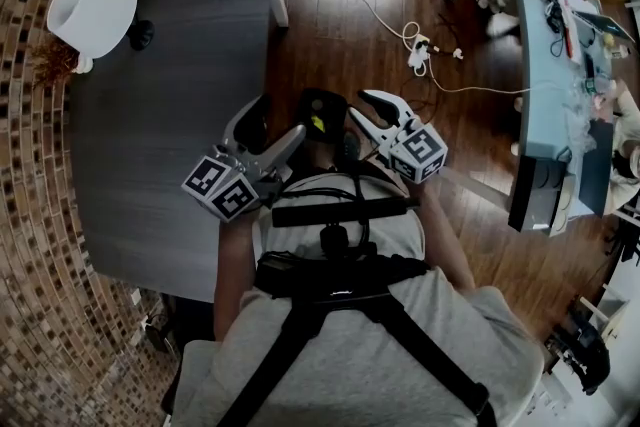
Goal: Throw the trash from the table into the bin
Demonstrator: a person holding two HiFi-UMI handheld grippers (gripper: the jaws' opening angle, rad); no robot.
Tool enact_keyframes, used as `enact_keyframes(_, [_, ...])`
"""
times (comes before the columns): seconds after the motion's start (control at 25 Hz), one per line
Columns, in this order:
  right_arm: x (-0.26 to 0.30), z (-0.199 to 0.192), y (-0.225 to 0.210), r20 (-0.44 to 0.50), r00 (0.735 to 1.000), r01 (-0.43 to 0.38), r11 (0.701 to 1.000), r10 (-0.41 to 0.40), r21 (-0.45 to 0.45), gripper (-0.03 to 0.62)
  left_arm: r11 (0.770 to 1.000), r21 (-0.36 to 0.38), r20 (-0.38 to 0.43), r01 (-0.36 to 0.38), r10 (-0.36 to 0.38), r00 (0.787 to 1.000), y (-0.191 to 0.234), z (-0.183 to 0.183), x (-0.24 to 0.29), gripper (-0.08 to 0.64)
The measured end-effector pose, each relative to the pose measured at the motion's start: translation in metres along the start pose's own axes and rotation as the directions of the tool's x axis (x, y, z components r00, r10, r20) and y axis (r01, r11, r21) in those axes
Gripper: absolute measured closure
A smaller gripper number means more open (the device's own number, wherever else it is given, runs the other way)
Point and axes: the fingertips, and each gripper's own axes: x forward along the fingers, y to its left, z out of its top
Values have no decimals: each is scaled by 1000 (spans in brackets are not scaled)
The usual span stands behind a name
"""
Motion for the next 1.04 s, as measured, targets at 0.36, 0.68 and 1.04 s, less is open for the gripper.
enact_keyframes(0.36, [1,2,5,-9,1000,-8,1000,8,-5,459,1000,3,-5,8,-8,1000,-4,-1,1,167])
enact_keyframes(0.68, [2,-1,6,-9,1000,-14,1000,14,-5,459,1000,5,-13,6,-6,1000,-5,-4,1,167])
enact_keyframes(1.04, [3,-6,4,-5,1000,-18,1000,18,0,459,1000,3,-18,-4,5,1000,-5,-7,0,167])
